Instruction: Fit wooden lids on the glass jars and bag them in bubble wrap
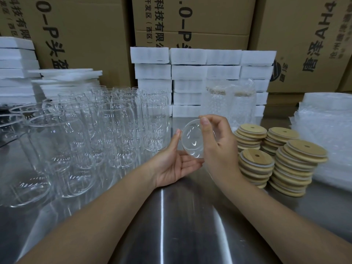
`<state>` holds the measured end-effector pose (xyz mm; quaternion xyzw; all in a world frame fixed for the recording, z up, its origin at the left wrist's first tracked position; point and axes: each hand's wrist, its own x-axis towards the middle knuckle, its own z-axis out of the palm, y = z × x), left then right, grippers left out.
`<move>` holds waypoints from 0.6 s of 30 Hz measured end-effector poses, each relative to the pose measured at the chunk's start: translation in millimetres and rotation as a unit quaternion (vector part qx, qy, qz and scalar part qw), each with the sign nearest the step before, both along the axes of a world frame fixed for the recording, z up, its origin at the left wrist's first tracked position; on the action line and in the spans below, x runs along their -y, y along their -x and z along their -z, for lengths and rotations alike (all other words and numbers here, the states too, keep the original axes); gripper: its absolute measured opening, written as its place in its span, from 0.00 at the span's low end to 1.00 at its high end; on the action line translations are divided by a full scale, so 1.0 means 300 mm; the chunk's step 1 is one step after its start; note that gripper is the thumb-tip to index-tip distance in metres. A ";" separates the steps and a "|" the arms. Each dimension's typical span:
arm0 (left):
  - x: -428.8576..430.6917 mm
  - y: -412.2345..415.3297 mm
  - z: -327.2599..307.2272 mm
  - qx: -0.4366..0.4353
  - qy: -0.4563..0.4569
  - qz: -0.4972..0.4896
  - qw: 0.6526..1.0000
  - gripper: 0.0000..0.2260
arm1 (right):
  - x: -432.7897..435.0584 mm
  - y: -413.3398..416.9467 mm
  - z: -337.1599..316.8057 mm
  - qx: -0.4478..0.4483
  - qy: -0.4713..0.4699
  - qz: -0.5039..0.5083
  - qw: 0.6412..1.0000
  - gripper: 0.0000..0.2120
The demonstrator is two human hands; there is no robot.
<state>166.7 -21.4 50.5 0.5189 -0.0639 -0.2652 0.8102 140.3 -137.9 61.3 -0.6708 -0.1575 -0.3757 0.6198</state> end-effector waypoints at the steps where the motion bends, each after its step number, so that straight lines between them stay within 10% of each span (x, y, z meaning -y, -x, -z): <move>1: 0.000 -0.002 0.001 0.001 0.001 0.000 1.000 0.36 | -0.001 -0.001 0.002 -0.001 -0.003 0.001 1.000 0.03; 11: 0.012 -0.010 0.014 0.038 0.090 -0.051 0.994 0.17 | 0.011 -0.007 -0.014 -0.099 -0.121 -0.079 0.985 0.18; 18: 0.026 0.006 0.021 0.106 0.028 -0.040 0.993 0.33 | -0.006 -0.021 0.015 -0.145 -0.016 -0.045 0.988 0.20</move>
